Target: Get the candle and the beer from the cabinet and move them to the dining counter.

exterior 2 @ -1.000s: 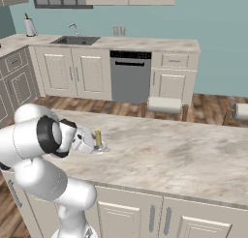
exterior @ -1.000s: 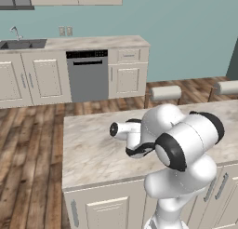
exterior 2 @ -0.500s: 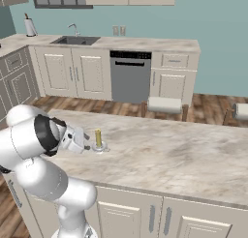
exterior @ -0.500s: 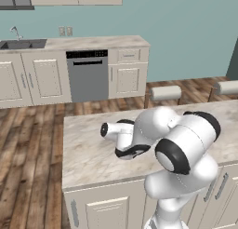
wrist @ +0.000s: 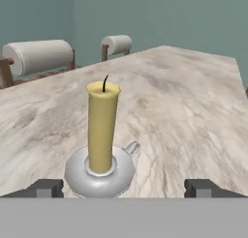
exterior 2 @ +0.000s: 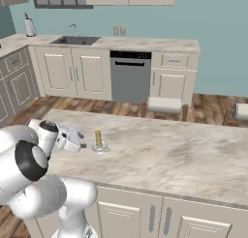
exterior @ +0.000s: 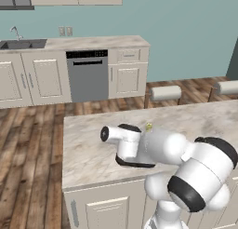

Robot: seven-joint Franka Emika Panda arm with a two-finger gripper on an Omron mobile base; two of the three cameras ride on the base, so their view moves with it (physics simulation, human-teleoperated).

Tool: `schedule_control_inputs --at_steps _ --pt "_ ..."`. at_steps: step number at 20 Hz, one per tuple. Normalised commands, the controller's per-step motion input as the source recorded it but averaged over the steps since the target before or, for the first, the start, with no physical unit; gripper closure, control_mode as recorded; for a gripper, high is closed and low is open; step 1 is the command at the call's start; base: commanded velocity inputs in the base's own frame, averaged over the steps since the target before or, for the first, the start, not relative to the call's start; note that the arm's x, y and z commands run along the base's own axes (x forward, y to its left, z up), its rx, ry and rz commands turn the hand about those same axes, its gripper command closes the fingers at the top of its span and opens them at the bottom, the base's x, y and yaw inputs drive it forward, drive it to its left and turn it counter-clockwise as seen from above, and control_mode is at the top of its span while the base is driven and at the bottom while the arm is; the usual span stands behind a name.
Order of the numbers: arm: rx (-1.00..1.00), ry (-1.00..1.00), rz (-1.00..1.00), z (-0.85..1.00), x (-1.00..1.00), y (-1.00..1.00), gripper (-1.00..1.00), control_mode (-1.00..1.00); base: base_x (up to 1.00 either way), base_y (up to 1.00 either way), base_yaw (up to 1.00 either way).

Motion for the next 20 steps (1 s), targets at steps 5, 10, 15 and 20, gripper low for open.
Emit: schedule_control_inputs --at_steps 5,10,15,20 --pt "0.0 0.02 0.42 0.39 -0.5 -0.16 -1.0 -1.0 0.0 0.0 0.0" --pt "0.08 0.14 0.36 0.58 -0.39 -0.08 -1.0 -1.0 0.0 0.0 0.0" --pt "0.12 0.17 0.28 0.63 -0.41 -0.09 -1.0 -1.0 0.0 0.0 0.0" --pt "0.05 0.13 0.27 0.42 -0.54 -0.14 -1.0 -1.0 0.0 0.0 0.0"
